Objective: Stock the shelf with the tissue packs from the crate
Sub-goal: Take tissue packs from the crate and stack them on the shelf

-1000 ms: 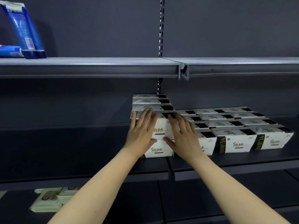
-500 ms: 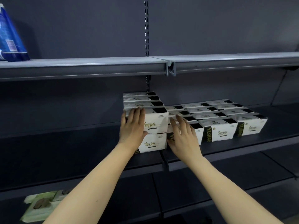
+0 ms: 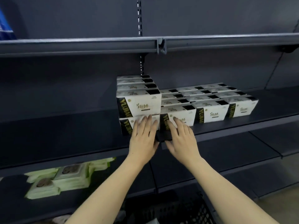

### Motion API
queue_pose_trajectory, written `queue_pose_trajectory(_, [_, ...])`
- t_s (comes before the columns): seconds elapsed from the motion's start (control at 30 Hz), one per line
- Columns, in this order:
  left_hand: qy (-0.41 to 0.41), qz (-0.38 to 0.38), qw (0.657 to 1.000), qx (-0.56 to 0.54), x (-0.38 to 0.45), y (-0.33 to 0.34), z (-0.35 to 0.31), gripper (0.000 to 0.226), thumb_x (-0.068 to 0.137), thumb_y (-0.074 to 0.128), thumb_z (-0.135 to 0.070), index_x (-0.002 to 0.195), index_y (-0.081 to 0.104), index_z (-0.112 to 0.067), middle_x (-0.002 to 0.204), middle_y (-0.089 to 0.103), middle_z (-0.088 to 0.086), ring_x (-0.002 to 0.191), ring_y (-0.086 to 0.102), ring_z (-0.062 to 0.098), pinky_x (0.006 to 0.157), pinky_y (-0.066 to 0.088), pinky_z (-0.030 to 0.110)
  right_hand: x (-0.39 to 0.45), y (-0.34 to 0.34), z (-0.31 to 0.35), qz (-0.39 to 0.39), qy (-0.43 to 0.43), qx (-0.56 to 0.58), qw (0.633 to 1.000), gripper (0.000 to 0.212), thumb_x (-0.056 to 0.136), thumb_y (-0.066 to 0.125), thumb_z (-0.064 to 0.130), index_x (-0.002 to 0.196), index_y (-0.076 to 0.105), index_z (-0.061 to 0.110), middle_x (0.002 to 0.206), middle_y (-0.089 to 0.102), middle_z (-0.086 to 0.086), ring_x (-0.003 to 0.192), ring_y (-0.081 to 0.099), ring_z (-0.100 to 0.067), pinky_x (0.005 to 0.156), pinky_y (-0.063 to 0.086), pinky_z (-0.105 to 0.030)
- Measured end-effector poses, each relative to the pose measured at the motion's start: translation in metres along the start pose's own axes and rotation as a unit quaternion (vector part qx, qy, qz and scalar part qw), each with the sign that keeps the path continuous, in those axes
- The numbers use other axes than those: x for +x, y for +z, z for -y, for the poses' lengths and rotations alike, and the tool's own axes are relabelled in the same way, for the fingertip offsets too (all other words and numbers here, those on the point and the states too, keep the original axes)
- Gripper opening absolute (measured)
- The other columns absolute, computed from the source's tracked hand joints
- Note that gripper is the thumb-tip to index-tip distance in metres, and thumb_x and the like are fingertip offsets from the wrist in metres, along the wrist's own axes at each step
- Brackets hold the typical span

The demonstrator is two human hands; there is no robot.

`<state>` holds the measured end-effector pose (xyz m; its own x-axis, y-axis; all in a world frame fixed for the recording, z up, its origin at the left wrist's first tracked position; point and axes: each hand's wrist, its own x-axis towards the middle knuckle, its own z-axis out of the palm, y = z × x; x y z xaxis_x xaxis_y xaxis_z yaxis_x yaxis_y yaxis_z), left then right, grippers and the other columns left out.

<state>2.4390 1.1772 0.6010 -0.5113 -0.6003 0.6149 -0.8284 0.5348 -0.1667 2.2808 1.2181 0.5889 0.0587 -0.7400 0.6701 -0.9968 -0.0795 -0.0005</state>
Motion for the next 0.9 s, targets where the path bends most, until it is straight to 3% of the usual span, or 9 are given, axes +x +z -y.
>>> queue_pose_trajectory(0.23, [-0.027, 0.091, 0.993, -0.070, -0.086, 0.041, -0.064, 0.077, 0.066, 0.081, -0.029, 0.132, 0.048, -0.007, 0.139, 0.048, 0.018, 0.132, 0.035, 0.030, 0.109, 0.022, 0.047, -0.088, 0.020, -0.015, 0.067, 0.005, 0.036, 0.997, 0.072, 0.070, 0.078, 0.028, 0.131, 0.049, 0.004, 0.133, 0.051, -0.020, 0.117, 0.053, -0.033, 0.093, 0.048, -0.043])
queue_pose_trajectory(0.4, [-0.070, 0.185, 0.976, -0.092, -0.154, 0.066, -0.110, 0.084, 0.060, 0.084, -0.027, 0.132, 0.042, -0.009, 0.136, 0.051, 0.017, 0.130, 0.034, 0.029, 0.106, 0.024, 0.047, -0.166, 0.036, -0.030, 0.153, -0.001, 0.070, 0.986, 0.072, 0.069, 0.079, 0.029, 0.130, 0.050, 0.006, 0.133, 0.051, -0.017, 0.115, 0.054, -0.030, 0.092, 0.048, -0.040])
queue_pose_trajectory(0.53, [-0.110, 0.239, 0.961, -0.085, -0.202, 0.081, -0.141, 0.077, 0.053, 0.089, -0.027, 0.122, 0.061, -0.005, 0.129, 0.056, 0.018, 0.125, 0.036, 0.030, 0.103, 0.026, 0.046, -0.224, 0.050, -0.042, 0.227, 0.002, 0.087, 0.970, 0.076, 0.062, 0.084, 0.031, 0.127, 0.052, 0.007, 0.129, 0.055, -0.016, 0.112, 0.057, -0.030, 0.090, 0.051, -0.040])
queue_pose_trajectory(0.7, [-0.161, 0.313, 0.931, -0.096, -0.266, 0.102, -0.180, 0.093, 0.042, 0.091, -0.026, 0.121, 0.046, -0.009, 0.120, 0.062, 0.017, 0.119, 0.041, 0.030, 0.101, 0.031, 0.045, -0.298, 0.068, -0.053, 0.323, -0.001, 0.109, 0.940, 0.084, 0.053, 0.087, 0.037, 0.124, 0.048, 0.012, 0.125, 0.058, -0.014, 0.109, 0.061, -0.028, 0.085, 0.053, -0.038])
queue_pose_trajectory(0.8, [-0.173, 0.376, 0.905, -0.101, -0.296, 0.110, -0.198, 0.085, 0.037, 0.092, -0.027, 0.114, 0.061, -0.009, 0.116, 0.064, 0.016, 0.114, 0.053, 0.032, 0.091, 0.049, 0.049, -0.333, 0.079, -0.057, 0.373, 0.008, 0.115, 0.921, 0.084, 0.047, 0.089, 0.039, 0.118, 0.052, 0.012, 0.121, 0.060, -0.013, 0.105, 0.063, -0.027, 0.079, 0.055, -0.038])
queue_pose_trajectory(0.9, [-0.177, 0.418, 0.886, -0.095, -0.318, 0.124, -0.208, 0.077, 0.036, 0.092, -0.026, 0.107, 0.069, -0.007, 0.116, 0.064, 0.017, 0.110, 0.061, 0.033, 0.092, 0.049, 0.048, -0.359, 0.093, -0.058, 0.421, 0.015, 0.111, 0.900, 0.085, 0.045, 0.090, 0.042, 0.117, 0.054, 0.012, 0.119, 0.061, -0.014, 0.102, 0.064, -0.028, 0.077, 0.056, -0.037])
